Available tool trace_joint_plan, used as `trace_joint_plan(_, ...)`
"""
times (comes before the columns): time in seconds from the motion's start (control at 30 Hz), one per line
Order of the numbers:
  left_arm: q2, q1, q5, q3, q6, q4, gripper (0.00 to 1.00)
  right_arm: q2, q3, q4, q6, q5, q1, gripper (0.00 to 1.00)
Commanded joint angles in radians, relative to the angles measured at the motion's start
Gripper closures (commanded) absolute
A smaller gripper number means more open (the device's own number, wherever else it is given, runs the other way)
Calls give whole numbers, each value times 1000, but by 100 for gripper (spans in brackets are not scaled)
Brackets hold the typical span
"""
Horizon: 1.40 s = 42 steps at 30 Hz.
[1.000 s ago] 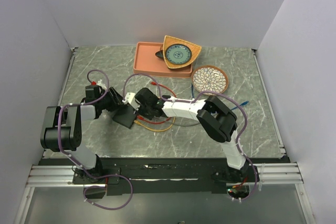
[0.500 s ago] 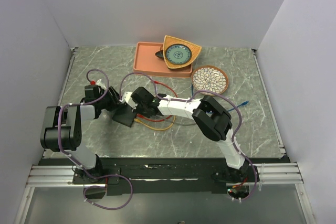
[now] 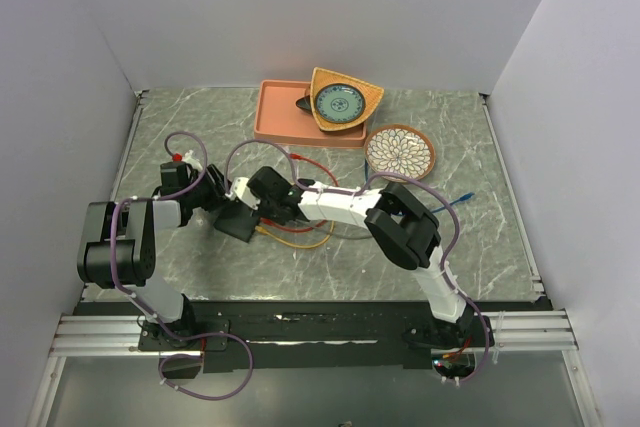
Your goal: Insert the plug into the switch port
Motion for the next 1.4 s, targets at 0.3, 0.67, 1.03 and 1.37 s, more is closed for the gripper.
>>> trace_joint_plan(0.3, -3, -22, 194, -35, -16, 73, 39, -9, 65, 105, -71, -94, 68, 100)
trace_joint_plan(0.67, 14, -26, 206, -41, -3, 71, 44, 27, 112, 85, -34, 9, 70, 100)
trace_joint_plan(1.03, 23, -26, 209, -33, -6, 76, 45, 24, 103, 43, -106, 164, 73, 100)
trace_joint_plan(1.37, 26, -26, 204, -30, -3, 70, 46, 24, 132, -9, -88, 192, 88, 100)
